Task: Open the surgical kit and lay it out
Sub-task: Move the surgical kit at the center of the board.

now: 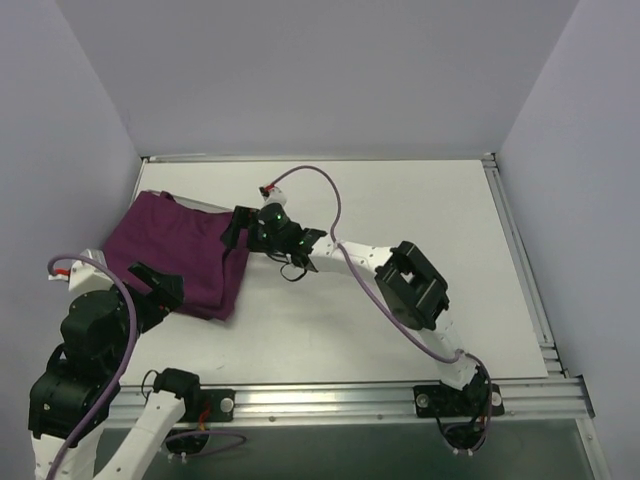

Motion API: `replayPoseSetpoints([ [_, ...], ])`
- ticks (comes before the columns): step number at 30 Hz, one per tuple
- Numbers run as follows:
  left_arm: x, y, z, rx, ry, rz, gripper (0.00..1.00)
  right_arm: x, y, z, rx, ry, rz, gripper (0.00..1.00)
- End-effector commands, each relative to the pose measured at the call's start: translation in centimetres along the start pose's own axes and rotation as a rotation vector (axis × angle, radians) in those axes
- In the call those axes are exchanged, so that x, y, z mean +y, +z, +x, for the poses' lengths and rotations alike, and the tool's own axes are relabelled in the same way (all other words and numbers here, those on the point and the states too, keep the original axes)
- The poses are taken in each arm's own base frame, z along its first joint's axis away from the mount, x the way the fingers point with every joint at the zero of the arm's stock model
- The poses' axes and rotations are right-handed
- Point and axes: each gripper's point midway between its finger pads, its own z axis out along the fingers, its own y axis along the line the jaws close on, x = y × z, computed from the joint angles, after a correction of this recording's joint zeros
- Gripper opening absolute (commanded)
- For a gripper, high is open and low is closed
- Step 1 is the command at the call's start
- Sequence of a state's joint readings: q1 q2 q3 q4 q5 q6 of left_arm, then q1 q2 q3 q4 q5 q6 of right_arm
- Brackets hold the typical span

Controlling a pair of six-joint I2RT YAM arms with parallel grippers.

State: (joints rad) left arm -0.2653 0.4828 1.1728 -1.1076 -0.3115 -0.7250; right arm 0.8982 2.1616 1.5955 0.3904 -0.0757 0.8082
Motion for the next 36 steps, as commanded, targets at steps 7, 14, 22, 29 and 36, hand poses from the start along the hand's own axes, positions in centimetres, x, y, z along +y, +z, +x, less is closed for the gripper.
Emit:
replayPoseSetpoints([
  [7, 0.8, 0.1, -0.1, 0.01, 0.071, -0.043, 0.94, 0.0, 3.0, 1.5, -0.015, -0.034, 0.152, 0.91],
  [14, 0.5, 0.0, -0.3, -0.004, 0.08, -0.02, 0.94, -0.8, 4.2, 3.0, 0.009, -0.044, 0.174, 0.87],
  [22, 0.4, 0.4, 0.4, 0.017, 0.088, -0.007, 0.94, -1.1, 4.6, 3.8, 0.023, -0.059, 0.191, 0.72],
  [29, -0.9, 1.1, 1.4, 0.084, 0.147, 0.053, 0.95, -2.5, 4.0, 1.9, -0.019, -0.054, 0.238, 0.34],
  [36, -2.3, 1.7, 2.1, 0.12, 0.146, 0.117, 0.98, -5.2, 3.2, -0.3, -0.012, -0.049, 0.265, 0.0],
])
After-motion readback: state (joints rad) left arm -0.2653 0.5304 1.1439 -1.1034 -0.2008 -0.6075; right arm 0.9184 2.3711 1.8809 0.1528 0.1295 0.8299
